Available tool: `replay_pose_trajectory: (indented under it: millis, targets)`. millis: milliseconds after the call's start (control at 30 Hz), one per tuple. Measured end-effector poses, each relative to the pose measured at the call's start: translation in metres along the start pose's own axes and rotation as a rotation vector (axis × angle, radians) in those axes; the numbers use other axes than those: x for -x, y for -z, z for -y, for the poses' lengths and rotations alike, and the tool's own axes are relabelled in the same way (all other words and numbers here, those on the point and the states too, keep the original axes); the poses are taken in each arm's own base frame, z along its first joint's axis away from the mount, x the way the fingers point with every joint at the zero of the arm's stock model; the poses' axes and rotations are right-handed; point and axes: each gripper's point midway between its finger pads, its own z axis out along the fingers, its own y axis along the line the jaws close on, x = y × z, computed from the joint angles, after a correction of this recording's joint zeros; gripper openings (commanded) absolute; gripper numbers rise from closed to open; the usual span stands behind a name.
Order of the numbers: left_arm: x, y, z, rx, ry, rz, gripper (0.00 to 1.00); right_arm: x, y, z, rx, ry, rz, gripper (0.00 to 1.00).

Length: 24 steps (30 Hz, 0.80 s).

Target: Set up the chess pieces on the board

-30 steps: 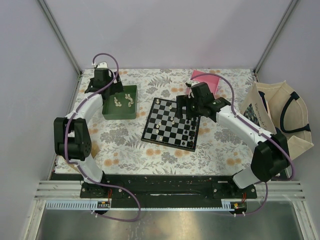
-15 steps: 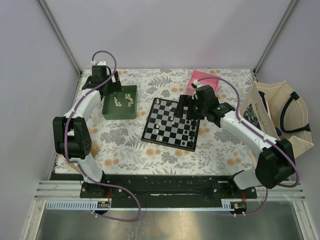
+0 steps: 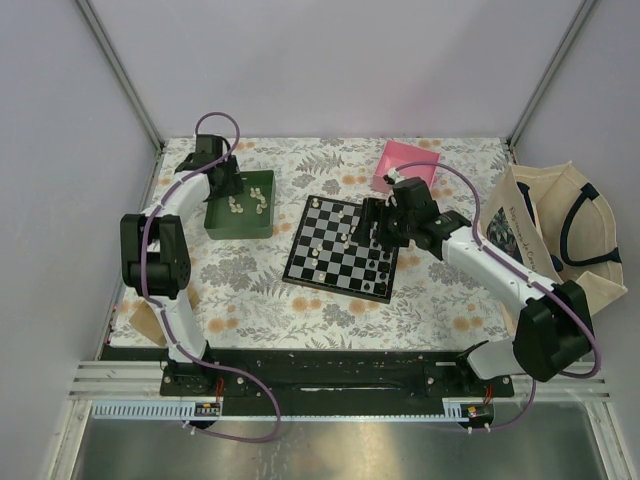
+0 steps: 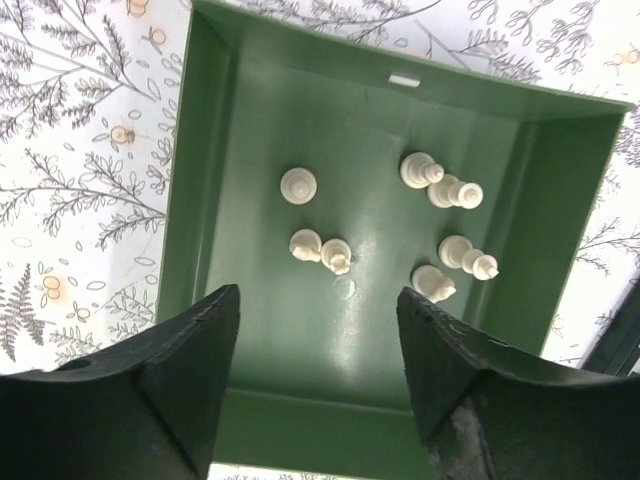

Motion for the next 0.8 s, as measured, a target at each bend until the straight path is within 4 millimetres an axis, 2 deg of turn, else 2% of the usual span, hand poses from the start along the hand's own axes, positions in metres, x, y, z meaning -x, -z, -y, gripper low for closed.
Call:
replay_pose_trajectory:
  millis: [100,233,400,500,533,633,733,800]
  targets:
    - [-0.002,-0.003,-0.003,0.011,0.03,-0.017,0.6,0.006,-0.003,-0.002,-0.003,0.014,-0.006,0.84]
    - [0.007,-0.009,-0.007,0.019,0.079,-0.008,0.56,0.021,-0.011,-0.009,0.001,0.039,0.001,0.84]
    - [0.006,-0.011,-0.002,-0.026,0.064,-0.022,0.56,0.024,-0.013,-0.009,0.0,0.058,0.001,0.84]
    - [0.002,-0.009,0.013,-0.067,-0.014,-0.025,0.56,0.021,-0.014,-0.007,-0.007,0.059,-0.012,0.84]
    - [0.0,-0.008,0.02,-0.079,-0.047,-0.026,0.53,0.02,-0.015,-0.006,-0.011,0.058,-0.018,0.84]
    - [-0.007,-0.005,0.044,-0.122,-0.155,-0.03,0.48,0.016,-0.017,-0.003,-0.019,0.057,-0.033,0.84]
    - [-0.009,-0.003,0.073,-0.194,-0.247,-0.03,0.48,0.015,-0.018,-0.002,-0.023,0.057,-0.039,0.84]
    - [-0.007,-0.005,0.084,-0.228,-0.277,-0.028,0.48,0.015,-0.019,-0.002,-0.024,0.058,-0.041,0.84]
